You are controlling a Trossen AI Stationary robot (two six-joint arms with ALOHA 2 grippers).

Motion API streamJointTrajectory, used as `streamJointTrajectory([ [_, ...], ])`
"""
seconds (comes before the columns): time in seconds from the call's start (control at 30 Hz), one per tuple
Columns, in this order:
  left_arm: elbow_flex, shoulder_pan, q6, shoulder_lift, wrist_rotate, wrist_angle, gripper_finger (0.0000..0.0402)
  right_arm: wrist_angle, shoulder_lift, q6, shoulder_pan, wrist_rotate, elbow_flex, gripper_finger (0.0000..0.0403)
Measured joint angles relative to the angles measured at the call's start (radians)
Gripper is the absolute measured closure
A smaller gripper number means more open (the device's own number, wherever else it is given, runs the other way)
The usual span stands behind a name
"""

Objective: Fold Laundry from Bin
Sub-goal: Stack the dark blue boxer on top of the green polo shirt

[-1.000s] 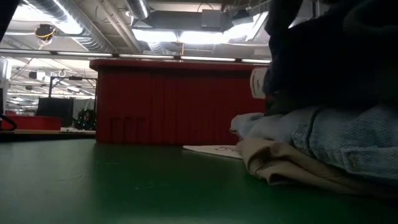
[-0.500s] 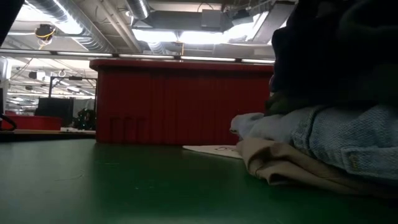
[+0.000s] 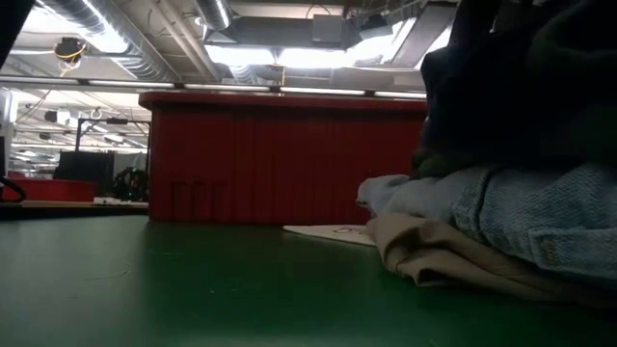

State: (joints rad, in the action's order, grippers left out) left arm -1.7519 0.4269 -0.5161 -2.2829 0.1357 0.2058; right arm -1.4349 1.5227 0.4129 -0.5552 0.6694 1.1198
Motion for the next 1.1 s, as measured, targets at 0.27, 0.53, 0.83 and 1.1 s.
streamJointTrajectory([
  [0.27, 0.000, 0.004, 0.141, 0.004, 0.003, -0.002, 0.0231, -0.060, 0.000, -0.084, -0.001, 0.001, 0.039, 0.0236],
  [0.53, 0.000, -0.009, 0.191, 0.004, 0.003, 0.003, 0.0230, -0.139, 0.000, -0.081, -0.001, -0.057, 0.207, 0.0226],
  [0.83, 0.000, -0.007, 0.234, 0.007, 0.000, 0.121, 0.0230, -0.110, 0.000, -0.071, -0.001, -0.164, 0.375, 0.0226],
  [1.1, 0.000, -0.004, 0.241, 0.007, 0.000, 0.137, 0.0230, 0.254, 0.000, -0.016, -0.001, -0.410, 0.357, 0.0226],
])
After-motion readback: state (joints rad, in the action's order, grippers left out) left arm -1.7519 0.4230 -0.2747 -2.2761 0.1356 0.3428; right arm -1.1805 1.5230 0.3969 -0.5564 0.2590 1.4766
